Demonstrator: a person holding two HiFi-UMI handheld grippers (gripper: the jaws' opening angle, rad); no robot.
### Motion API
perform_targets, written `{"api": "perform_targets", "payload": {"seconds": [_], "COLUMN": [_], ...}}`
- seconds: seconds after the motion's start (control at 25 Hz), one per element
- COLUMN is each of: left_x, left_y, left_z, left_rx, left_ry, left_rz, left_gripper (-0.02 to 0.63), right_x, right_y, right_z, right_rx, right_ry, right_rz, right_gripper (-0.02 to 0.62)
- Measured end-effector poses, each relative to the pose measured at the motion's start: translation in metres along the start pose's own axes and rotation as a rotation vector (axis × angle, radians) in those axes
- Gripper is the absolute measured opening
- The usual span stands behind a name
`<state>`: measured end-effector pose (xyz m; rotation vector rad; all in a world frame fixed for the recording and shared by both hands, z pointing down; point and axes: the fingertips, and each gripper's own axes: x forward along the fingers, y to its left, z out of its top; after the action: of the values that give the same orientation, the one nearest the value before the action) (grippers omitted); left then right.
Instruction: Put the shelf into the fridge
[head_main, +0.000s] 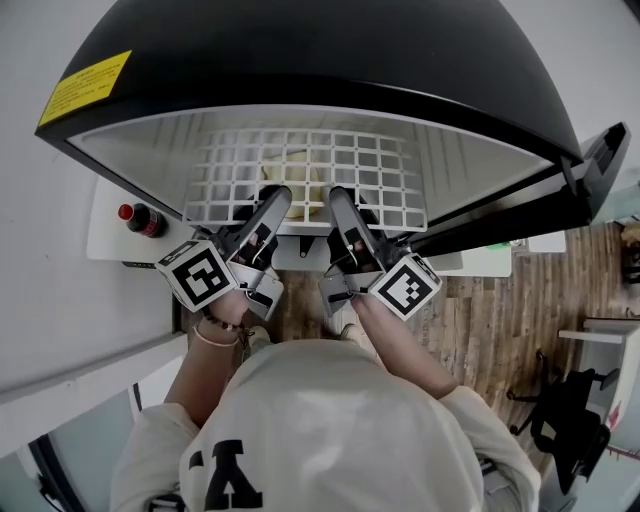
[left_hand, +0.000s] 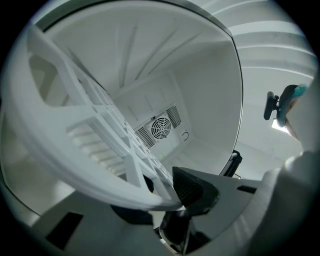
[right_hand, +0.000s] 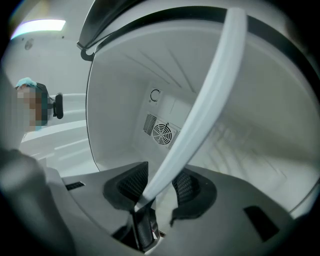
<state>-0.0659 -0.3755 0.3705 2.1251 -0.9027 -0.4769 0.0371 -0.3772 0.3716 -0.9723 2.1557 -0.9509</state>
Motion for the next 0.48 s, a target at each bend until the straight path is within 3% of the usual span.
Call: {"api": "perform_targets", "payload": {"seconds": [0.48], "left_x": [0.0052], "left_y": [0.0038], "left_z": [0.0055], "left_rx": [-0.005], "left_ry": [-0.006], "left_rz": [0.002], "left_gripper": [0.121], "right_x": [0.0080], "right_y": [-0.0005], "right_z": [0.0039], "right_rx": [-0.001], "right_ry": [-0.005], "right_rz": [0.006], "right_gripper": [0.158]}}
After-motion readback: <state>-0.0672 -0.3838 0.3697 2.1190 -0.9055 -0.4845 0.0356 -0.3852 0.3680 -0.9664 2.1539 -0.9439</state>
